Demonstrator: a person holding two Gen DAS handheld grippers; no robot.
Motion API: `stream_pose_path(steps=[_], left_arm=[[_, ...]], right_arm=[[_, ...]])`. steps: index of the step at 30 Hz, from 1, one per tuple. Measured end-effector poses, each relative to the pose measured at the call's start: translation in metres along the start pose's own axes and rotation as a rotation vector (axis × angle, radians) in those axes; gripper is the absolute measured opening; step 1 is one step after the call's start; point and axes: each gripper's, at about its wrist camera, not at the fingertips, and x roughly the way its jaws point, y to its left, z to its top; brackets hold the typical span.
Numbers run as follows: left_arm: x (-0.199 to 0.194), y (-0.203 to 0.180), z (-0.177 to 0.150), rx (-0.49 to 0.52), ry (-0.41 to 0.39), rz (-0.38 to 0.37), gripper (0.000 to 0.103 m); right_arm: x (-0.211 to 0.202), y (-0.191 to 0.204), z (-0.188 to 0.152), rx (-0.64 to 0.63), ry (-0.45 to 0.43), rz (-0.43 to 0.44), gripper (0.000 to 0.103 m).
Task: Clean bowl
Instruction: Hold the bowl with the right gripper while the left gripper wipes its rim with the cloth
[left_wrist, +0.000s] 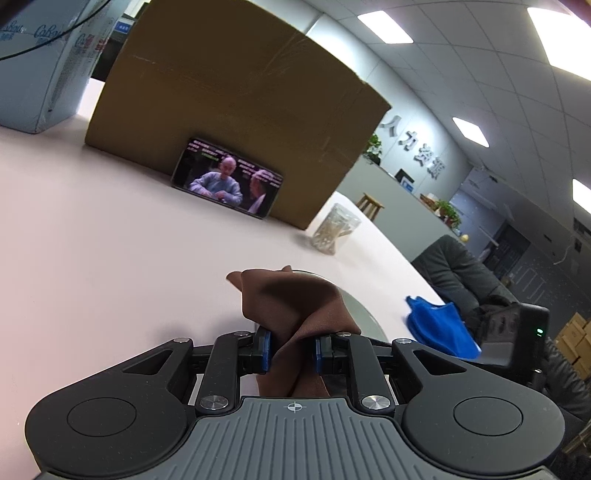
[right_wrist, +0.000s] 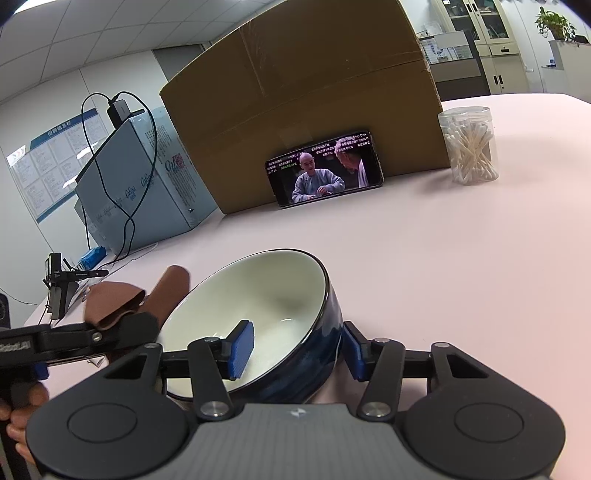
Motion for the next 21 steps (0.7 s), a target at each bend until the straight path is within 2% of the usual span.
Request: stream_pose_path(steps=[5,7,11,17,21], left_arm=[[-0.007,-0.016,-0.010,-0.003,-0.002,0.018,0.018],[-0.003,-0.014,-0.001,-0.004,-0.001,0.020,0.018],[-0.012,-0.020,-0.005,-0.009,-0.003,0.014,0.018],[-0.005,0.003,0.005,-0.036,-0.008,-0.021,0.018],[0.021,0.022,0.026,-0.031,-0.006,-0.015,0.018]], right_arm=[[0.000,0.000,-0.001,0.005,0.001,0.007,0.055],[-0.001,0.000,-0.001,0.009,0.000,0.010,0.055],[-0.001,-0.001,-0.001,0.013,0.000,0.014,0.055],[-0.001,-0.001,-0.002,0.012,-0.001,0.013,0.055],[0.000,0.000,-0.001,0.010,0.000,0.012,0.055]])
